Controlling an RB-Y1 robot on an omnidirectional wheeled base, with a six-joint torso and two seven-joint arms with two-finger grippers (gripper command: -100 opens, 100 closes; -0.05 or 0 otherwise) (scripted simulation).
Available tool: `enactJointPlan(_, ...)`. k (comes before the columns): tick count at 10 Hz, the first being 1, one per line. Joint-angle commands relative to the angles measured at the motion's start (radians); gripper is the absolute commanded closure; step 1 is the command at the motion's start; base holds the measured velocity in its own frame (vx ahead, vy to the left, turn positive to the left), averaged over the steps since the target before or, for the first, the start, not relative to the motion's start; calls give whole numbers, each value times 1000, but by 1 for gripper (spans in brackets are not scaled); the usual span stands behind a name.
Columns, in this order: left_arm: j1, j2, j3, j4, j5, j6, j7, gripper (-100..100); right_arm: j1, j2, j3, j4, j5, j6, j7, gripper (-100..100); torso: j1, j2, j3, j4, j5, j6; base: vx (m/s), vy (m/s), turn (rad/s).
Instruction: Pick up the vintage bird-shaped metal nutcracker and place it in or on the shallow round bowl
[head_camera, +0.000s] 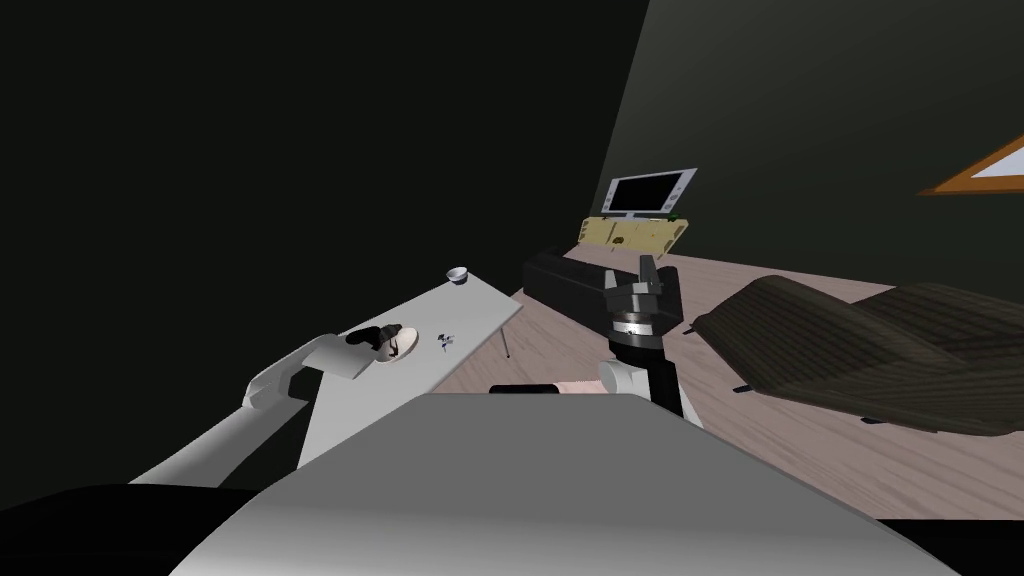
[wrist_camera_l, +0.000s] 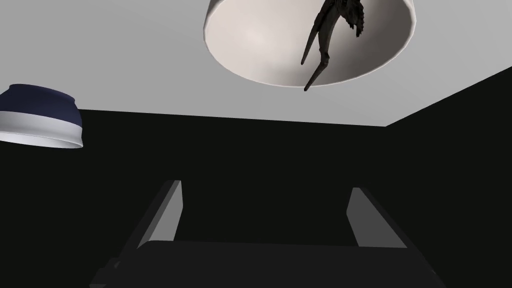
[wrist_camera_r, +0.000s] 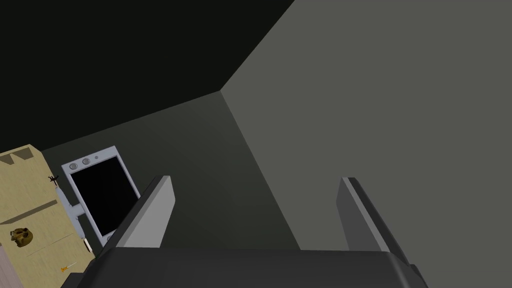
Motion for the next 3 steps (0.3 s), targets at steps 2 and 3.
enactJointPlan(2, 0, 0, 0, 0, 0, 0, 0, 0, 0, 0, 0, 0, 0, 0, 0, 0, 0, 0, 0, 0, 0, 0, 0, 0, 0)
enactJointPlan(3, 0, 0, 0, 0, 0, 0, 0, 0, 0, 0, 0, 0, 0, 0, 0, 0, 0, 0, 0, 0, 0, 0, 0, 0, 0)
